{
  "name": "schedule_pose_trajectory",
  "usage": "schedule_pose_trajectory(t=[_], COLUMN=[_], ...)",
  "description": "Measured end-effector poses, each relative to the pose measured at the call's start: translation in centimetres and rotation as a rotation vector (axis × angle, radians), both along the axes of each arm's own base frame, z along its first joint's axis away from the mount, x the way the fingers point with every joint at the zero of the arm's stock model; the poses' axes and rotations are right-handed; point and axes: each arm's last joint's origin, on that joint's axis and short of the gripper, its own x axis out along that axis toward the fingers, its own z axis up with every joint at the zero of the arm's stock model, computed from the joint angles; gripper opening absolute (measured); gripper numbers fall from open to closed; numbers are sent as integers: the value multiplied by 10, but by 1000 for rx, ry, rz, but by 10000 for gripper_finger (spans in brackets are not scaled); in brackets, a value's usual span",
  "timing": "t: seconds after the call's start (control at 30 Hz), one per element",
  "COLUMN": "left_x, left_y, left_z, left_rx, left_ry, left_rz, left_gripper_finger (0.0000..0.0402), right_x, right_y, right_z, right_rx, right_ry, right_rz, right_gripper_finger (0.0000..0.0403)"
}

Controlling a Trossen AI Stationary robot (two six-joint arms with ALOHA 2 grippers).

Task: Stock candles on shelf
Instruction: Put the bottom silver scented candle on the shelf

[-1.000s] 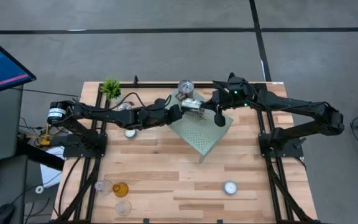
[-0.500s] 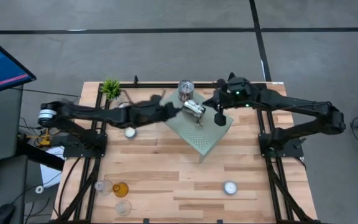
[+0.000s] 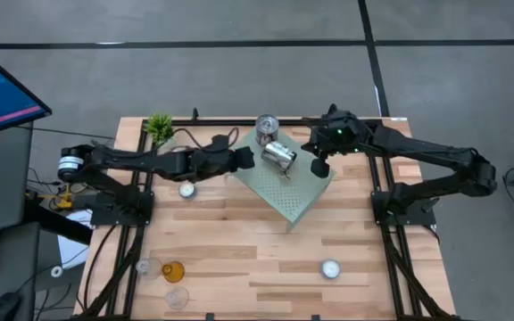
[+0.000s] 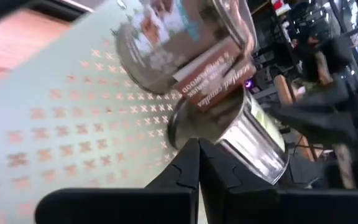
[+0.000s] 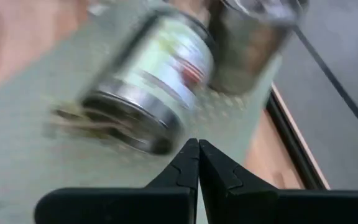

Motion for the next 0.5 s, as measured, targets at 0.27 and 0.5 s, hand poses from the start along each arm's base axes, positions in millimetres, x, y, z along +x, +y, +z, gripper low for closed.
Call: schedule_pose_trajectory(t=[0.27,0.5], left_x=[13,13], left_y=[7,11], left_z=[-3,-2], left_rx=[22,17], left_ry=[27,26], left_rz=[-4,-3], left_gripper_finger=[1,1], right_x=[2,6], right_y=[-7,-7], right_z=[-29,-24], right_rx=[67,48], right_ry=[28,-43], right_rz=[3,27], right_gripper_finger=[0,0])
